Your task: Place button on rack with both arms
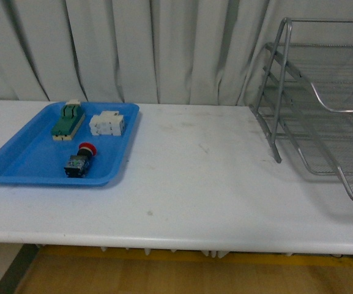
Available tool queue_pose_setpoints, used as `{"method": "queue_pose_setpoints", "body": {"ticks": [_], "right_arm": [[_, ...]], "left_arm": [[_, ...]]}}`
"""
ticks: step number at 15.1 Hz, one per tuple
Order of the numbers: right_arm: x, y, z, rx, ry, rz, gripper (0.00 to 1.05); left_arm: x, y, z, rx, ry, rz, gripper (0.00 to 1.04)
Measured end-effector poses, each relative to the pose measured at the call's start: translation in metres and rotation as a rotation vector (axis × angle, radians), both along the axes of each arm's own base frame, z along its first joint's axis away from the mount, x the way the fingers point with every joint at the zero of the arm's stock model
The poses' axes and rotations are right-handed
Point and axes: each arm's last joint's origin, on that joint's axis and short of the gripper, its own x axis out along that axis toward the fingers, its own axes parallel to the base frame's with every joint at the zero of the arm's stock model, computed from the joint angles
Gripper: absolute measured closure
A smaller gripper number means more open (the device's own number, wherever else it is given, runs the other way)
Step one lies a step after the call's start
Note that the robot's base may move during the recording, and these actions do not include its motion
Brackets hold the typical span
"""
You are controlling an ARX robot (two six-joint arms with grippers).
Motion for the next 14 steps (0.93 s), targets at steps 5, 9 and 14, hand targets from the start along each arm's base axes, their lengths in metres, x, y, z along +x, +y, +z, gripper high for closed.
{"method": "queue_pose_setpoints", "body": {"ticks": [5, 9, 14], "right_arm": [[-0.043, 0.052, 0.021, -0.429, -0.056, 0.023, 1.03], [-0.053, 0.070, 0.030, -0.460, -0.094, 0.013, 1.03], [-0.065, 0.092, 0.031, -0.463, -0.109, 0.030, 1.03]], "left_arm": [[0.000, 0.000, 0.000, 0.000, 0.000, 0.000, 0.07], [0.000, 0.000, 0.000, 0.000, 0.000, 0.000, 0.07], [0.000, 0.000, 0.000, 0.000, 0.000, 0.000, 0.07]]}}
